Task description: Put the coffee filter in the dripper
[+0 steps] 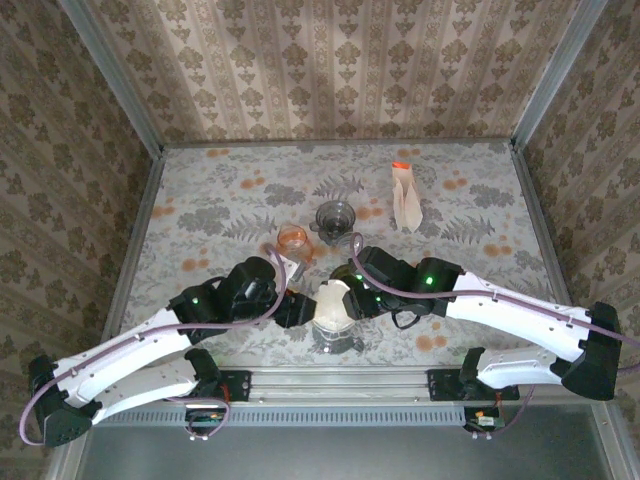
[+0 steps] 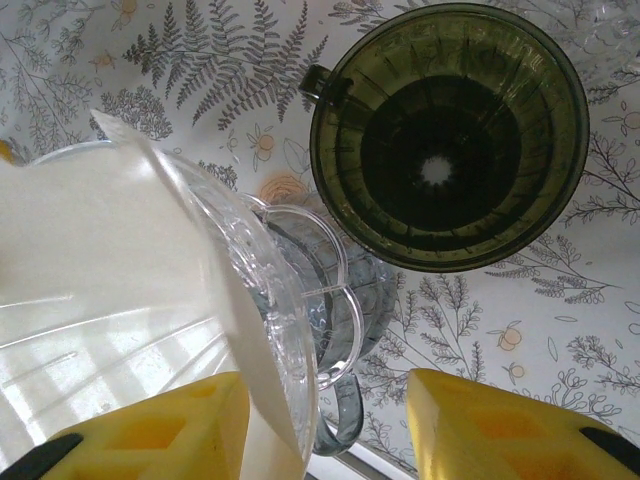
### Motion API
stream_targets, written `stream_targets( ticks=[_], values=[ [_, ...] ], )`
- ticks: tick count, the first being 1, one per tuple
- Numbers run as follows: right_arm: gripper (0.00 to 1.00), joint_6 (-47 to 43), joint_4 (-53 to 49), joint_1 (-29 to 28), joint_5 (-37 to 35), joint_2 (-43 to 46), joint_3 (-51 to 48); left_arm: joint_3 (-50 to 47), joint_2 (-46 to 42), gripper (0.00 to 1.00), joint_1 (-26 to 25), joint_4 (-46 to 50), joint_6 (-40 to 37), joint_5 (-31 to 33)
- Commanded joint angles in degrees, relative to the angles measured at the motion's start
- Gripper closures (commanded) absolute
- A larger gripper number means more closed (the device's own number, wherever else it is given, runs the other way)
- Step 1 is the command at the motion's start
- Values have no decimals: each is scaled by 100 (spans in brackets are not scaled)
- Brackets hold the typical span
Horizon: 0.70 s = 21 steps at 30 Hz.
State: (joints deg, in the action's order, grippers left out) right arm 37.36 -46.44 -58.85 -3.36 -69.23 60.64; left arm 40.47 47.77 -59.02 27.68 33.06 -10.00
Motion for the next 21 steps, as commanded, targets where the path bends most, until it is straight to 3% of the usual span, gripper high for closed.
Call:
stream_targets(
  ticks=[1,7,21],
  values=[
    [50,-29,-72,-52,-192,-49,216,-39,-62,53,40,53,34,16],
    [36,-194,-216,-48,-198,-205,651,-39,-23,53,36,-8,34,-21],
    [35,-343,-383,-48,39,-1350,852,-13,3,52,33,-69,-1,-59]
  ],
)
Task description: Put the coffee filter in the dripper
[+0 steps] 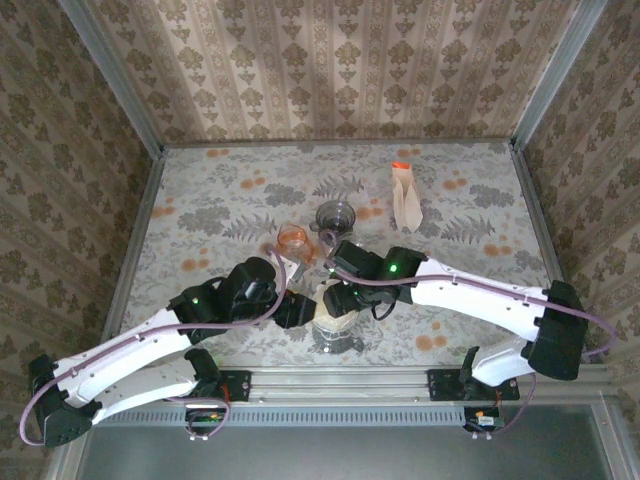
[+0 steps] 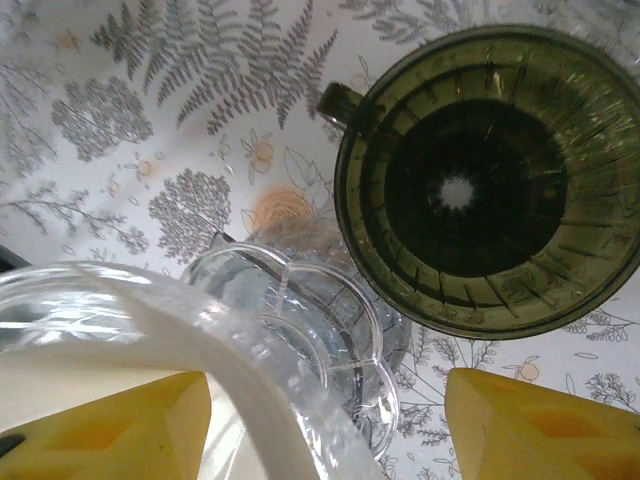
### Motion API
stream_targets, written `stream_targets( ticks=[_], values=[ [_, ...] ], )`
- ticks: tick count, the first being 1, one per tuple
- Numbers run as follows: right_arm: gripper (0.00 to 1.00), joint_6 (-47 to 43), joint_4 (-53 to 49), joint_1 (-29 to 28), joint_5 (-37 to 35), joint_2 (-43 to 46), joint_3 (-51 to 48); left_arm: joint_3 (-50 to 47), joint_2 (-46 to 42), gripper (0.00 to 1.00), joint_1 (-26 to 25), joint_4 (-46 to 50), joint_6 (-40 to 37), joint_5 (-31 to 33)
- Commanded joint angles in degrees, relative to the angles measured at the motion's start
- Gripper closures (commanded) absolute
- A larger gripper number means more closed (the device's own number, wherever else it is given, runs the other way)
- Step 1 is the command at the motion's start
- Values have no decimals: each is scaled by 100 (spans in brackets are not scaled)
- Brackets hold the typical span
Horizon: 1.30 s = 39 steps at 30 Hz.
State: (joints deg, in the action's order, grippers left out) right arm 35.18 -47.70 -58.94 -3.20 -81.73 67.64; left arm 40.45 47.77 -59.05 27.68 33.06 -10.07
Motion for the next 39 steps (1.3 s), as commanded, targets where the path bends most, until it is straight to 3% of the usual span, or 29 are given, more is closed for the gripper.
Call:
stream_targets(
  ticks=[1,39],
  values=[
    [35,-125,-272,-39,22,-131,154,-11,8,52,41,-74,-1,-57],
    [34,-132,-244,-144,-239,-597,-138,-98,109,52,40,-184,58,-145]
  ],
)
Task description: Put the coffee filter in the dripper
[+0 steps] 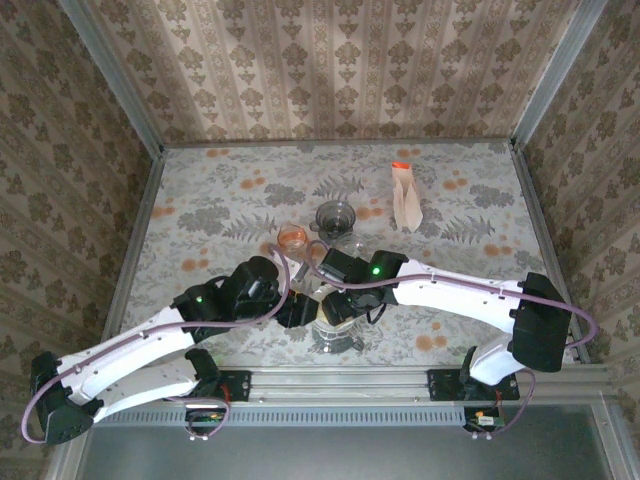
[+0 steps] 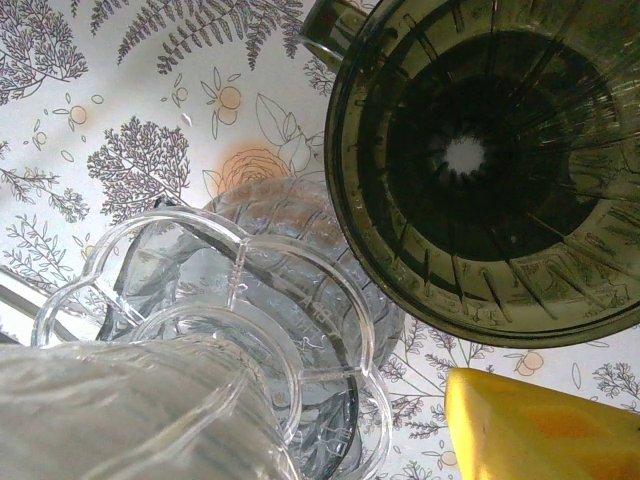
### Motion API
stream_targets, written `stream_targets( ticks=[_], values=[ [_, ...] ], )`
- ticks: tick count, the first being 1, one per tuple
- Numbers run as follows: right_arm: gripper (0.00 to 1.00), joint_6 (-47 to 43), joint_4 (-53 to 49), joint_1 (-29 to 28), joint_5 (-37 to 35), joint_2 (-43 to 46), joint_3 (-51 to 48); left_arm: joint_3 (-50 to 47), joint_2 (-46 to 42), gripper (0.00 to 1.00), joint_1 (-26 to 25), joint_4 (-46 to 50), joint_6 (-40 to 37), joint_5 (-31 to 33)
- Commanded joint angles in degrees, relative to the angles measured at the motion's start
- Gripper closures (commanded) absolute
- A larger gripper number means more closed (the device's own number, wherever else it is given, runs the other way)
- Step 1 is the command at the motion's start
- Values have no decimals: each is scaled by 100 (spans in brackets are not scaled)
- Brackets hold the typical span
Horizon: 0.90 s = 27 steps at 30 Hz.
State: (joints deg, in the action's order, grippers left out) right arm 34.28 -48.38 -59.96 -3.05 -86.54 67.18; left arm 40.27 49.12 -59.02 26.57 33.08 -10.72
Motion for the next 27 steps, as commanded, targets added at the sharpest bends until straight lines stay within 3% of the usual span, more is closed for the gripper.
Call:
stream_targets(
  ticks=[1,12,27],
  values=[
    [34,-44,-187,-42,-280,-88,-67,-85,-31,53,37,-73,58,-94],
    [31,-53,-280,-42,-479,235,176,-149,1,57,31,-231,136,-163],
    [28,-49,-719,-42,-967,1133,700,-204,9,52,25,-332,230,-172]
  ],
)
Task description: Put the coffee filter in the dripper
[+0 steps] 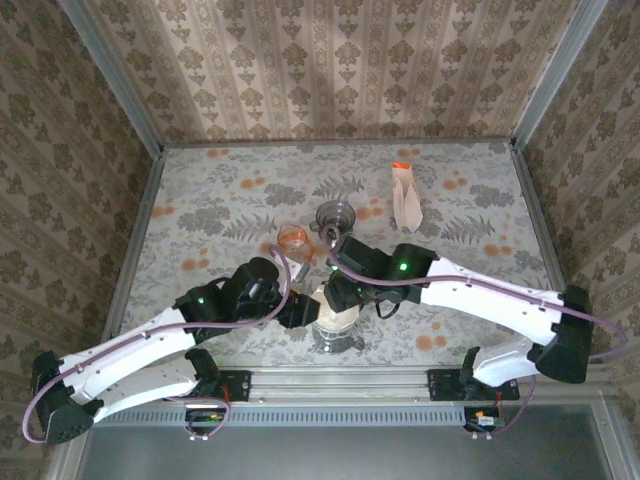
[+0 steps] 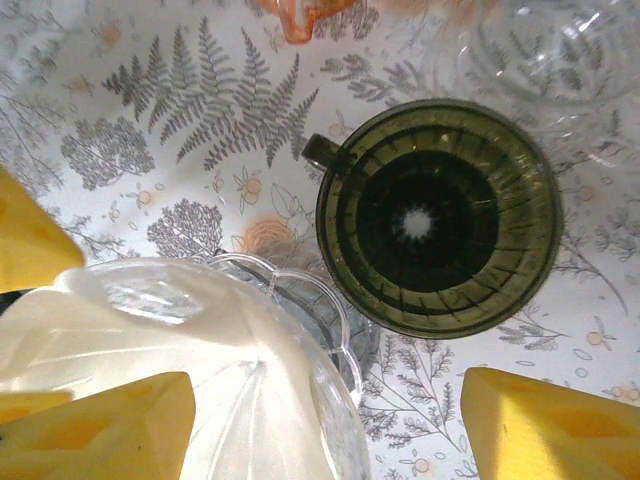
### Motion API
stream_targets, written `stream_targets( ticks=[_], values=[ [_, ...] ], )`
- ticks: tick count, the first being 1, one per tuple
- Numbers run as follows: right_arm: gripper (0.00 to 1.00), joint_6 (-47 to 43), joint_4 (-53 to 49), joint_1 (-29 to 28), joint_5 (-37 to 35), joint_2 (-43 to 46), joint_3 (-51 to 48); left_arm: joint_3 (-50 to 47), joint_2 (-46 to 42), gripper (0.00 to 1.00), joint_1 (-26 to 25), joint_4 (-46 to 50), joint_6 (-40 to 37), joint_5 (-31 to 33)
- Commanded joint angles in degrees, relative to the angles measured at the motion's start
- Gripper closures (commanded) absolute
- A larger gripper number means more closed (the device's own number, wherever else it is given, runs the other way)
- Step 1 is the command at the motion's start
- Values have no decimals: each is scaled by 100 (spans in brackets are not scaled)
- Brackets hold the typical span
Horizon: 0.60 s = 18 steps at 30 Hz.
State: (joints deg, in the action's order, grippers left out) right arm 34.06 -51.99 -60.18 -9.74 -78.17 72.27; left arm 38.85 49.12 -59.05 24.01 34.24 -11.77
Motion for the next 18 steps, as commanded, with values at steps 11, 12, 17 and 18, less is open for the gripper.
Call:
stream_targets(
  ticks=[11,12,17,18],
  values=[
    [42,219,-528,-54,-204,659,-234,-141,-53,50,38,-123,153,-45],
    [42,223,-507,-55,-199,648,-263,-150,-56,50,40,-116,153,-36],
    [37,200,-413,-55,-304,765,-249,-98,-186,41,51,-85,162,-10],
    [36,185,-409,-55,-332,816,-227,-73,-218,39,44,-66,149,3]
  ],
)
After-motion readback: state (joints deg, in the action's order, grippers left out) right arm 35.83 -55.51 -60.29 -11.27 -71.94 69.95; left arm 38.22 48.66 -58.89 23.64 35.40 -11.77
